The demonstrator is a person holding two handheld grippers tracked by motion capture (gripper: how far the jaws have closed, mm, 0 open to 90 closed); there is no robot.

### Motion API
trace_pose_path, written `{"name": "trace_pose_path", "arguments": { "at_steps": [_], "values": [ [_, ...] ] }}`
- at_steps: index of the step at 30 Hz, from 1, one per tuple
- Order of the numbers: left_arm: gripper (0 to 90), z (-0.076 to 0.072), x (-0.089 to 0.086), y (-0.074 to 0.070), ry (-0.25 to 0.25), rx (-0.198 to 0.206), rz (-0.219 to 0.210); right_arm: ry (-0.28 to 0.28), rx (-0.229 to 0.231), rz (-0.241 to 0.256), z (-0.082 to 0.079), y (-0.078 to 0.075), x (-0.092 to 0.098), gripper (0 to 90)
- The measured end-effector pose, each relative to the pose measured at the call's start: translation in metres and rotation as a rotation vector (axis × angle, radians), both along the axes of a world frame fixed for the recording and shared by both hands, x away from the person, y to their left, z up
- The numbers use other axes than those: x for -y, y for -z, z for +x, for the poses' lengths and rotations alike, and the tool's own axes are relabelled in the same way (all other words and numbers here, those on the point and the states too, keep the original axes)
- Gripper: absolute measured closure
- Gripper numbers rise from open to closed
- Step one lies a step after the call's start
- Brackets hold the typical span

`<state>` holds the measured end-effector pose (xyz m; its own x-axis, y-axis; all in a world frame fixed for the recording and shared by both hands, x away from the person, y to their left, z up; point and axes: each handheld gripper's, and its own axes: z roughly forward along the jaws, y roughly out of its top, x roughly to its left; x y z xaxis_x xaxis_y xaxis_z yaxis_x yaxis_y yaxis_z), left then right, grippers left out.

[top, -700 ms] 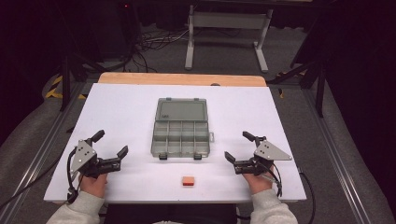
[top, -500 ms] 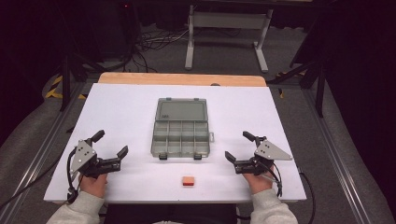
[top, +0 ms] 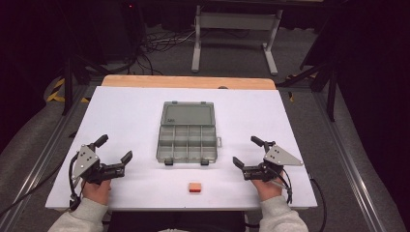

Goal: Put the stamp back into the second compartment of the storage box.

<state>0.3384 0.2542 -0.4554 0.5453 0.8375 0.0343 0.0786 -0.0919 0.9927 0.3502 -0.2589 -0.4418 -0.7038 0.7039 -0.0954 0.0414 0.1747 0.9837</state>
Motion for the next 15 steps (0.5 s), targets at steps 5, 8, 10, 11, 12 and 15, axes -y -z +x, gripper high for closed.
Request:
{"name": "trace_pose_path", "arguments": {
  "at_steps": [5,8,10,11,12,15],
  "values": [
    [0.4,-0.0001,0.0001,0.0,0.0,0.0,0.0,-0.001,0.003,0.0,-0.0003,-0.0003,0.0,2.3],
    [0.4,-0.0002,0.0,-0.0001,0.0,0.001,0.001,-0.002,0.005,0.001,-0.0003,-0.0006,0.0004,2.5],
    [0.4,0.0,0.0001,0.0,0.001,0.004,0.0,-0.002,0.005,0.003,-0.0003,-0.0008,0.0007,2.5],
    [0.4,0.0,0.0001,0.0,0.001,0.004,0.0,-0.002,0.005,0.003,-0.0003,-0.0008,0.0007,2.5],
    [0.4,-0.0002,0.0,-0.0001,0.0,0.002,0.002,-0.003,0.005,0.007,-0.0004,-0.0009,0.0007,2.5],
    [0.4,-0.0001,0.0,0.0,0.001,0.003,0.001,-0.005,-0.001,0.013,-0.0007,-0.0021,0.0004,3.2]
  ]
}}
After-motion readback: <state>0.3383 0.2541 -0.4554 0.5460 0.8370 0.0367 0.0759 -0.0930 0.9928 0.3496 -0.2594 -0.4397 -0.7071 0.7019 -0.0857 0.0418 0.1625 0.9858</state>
